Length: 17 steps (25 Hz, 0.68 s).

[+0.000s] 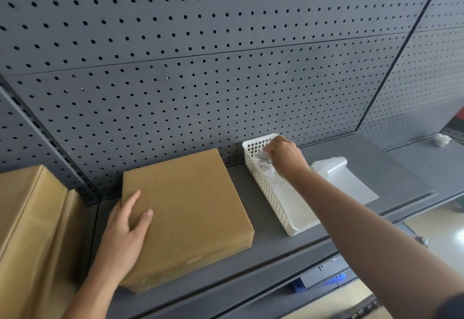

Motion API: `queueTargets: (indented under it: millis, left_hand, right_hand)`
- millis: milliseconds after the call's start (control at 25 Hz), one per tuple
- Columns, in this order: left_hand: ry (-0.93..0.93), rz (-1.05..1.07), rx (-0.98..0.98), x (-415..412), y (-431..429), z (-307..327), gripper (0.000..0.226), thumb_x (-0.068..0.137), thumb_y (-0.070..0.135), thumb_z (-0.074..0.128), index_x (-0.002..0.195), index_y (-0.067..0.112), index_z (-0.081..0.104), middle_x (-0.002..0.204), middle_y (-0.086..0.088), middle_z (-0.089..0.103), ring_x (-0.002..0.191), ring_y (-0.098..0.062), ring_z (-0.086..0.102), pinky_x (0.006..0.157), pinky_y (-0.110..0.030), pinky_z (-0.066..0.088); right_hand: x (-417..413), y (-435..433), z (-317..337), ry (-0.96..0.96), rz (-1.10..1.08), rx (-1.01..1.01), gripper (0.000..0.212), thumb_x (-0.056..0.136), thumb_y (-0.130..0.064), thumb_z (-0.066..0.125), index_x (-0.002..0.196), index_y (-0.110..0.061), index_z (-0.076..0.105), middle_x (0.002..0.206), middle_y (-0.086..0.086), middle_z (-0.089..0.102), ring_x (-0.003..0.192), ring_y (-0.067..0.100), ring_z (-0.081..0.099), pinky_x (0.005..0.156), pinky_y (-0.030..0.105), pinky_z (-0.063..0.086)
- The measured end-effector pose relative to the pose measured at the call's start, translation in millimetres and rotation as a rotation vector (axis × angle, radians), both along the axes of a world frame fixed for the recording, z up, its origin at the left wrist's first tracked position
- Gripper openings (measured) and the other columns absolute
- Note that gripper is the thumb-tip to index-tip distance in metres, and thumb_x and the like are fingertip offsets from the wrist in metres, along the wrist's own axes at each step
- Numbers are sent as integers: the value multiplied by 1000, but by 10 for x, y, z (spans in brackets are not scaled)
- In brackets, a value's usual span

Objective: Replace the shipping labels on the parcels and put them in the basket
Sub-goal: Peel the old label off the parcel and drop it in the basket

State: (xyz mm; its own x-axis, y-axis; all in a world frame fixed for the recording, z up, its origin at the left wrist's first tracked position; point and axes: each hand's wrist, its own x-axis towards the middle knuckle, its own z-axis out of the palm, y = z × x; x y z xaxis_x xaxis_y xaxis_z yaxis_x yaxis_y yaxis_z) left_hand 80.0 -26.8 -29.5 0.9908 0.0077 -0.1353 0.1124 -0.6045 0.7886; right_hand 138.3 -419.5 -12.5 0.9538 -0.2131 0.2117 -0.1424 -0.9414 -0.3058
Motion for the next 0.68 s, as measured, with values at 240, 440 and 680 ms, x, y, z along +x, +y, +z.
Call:
queueTargets:
  millis: [240,440,680]
  left_hand:
    - [3,8,-6,-5,-4,-17,53,97,60,50,146,63,31,168,10,16,154,-21,21,120,-54,29]
    - [-6,2,-11,-9,14,-31,53,96,62,50,145,65,30,168,8,16,154,-22,20,120,-56,29]
    - [-14,-7,-16,0,28,-26,53,96,60,51,145,64,31,168,7,18,153,-23,23,119,-56,31]
  right_hand:
    - [34,107,-4,144,57,-66,35,88,7,56,80,-23,73,96,2,66,81,21,63,66,26,45]
    - [64,160,18,187,-4,15,41,91,2,44,123,-15,64,113,10,70,93,26,66,80,38,56]
    - [71,76,148,162,-73,124,48,93,1,33,129,-14,60,120,13,65,77,23,57,64,31,45]
